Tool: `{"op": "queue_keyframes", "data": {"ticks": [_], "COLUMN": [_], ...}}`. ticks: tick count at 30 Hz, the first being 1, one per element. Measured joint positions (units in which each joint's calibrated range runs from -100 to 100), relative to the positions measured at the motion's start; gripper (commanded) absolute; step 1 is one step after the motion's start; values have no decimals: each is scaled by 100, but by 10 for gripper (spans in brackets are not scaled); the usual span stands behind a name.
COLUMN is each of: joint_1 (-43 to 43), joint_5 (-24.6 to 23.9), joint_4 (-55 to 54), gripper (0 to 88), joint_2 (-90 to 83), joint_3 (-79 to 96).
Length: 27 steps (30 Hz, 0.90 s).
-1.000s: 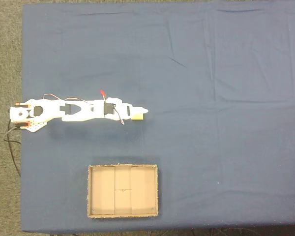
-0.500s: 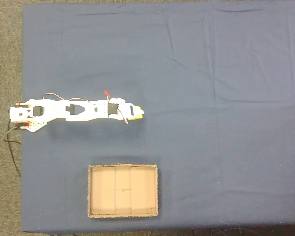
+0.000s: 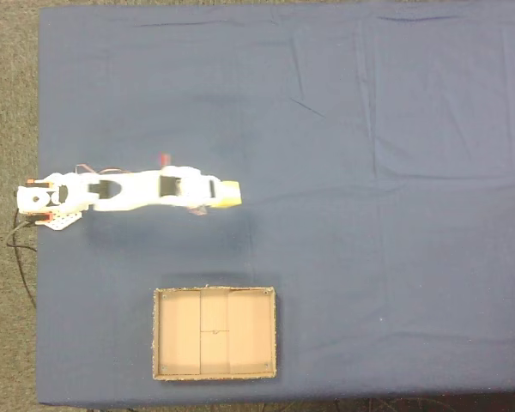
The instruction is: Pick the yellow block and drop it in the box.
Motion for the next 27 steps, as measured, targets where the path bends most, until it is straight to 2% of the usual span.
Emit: {"op": "queue_keyframes", "data": {"ticks": [4, 8, 10, 14, 17, 27], "joint_1": [990, 2438, 2781, 3256, 3550, 4106], "joint_5": [88, 200, 400, 845, 987, 1060], "joint_4": [-196, -2234, -3299, -4506, -4734, -3158], "gripper": [139, 142, 138, 138, 138, 145], "joint_2": [-2336, -4288, -4433, -3478, -2396, 665], "joint_3": [782, 3350, 4665, 5642, 5500, 1901]}}
